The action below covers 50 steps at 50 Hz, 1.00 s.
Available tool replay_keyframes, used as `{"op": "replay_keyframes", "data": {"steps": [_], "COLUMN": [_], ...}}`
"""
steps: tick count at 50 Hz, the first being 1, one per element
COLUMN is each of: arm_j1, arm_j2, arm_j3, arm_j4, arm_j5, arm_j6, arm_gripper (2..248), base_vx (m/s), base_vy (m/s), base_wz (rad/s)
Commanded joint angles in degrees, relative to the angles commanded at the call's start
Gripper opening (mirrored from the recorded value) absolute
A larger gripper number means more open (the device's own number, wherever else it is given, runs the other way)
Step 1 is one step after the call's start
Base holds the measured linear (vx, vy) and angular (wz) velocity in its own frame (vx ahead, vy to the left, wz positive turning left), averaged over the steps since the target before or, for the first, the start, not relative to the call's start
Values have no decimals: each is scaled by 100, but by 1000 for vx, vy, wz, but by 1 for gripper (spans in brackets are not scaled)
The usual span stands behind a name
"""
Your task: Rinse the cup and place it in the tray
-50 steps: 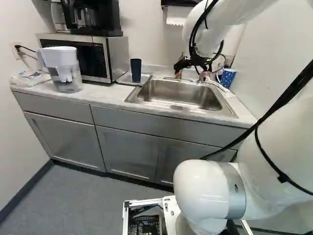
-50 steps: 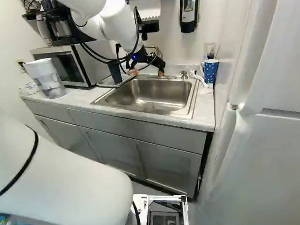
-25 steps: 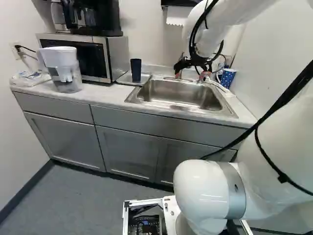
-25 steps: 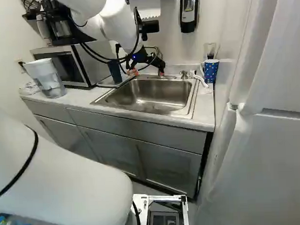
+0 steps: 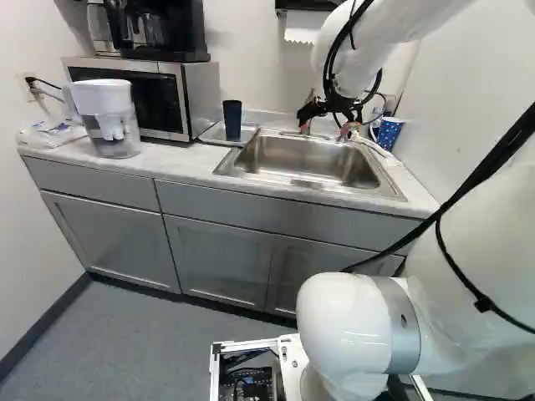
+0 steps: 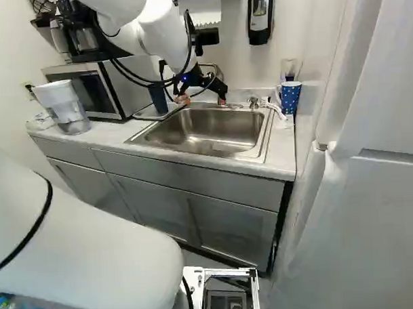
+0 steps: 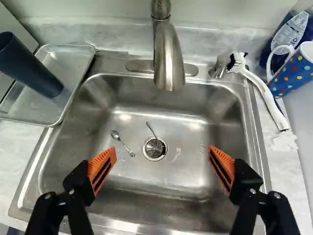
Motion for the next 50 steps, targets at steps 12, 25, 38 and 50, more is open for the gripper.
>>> {"op": "replay_keyframes", "data": {"steps": [12,25,38,50], "arm_j1": [0,0,0,0], "arm_j2": [0,0,0,0], "arm_j3": [0,0,0,0], "arm_j4": [0,0,0,0], "arm_j5": [0,0,0,0], "arm_j6": [0,0,0,0], "arm_gripper": [247,247,247,247], "base_vx": [0,-40,-27,-56], "base_vy": [0,40,49,59], "base_wz": [0,13,-6,-1]}}
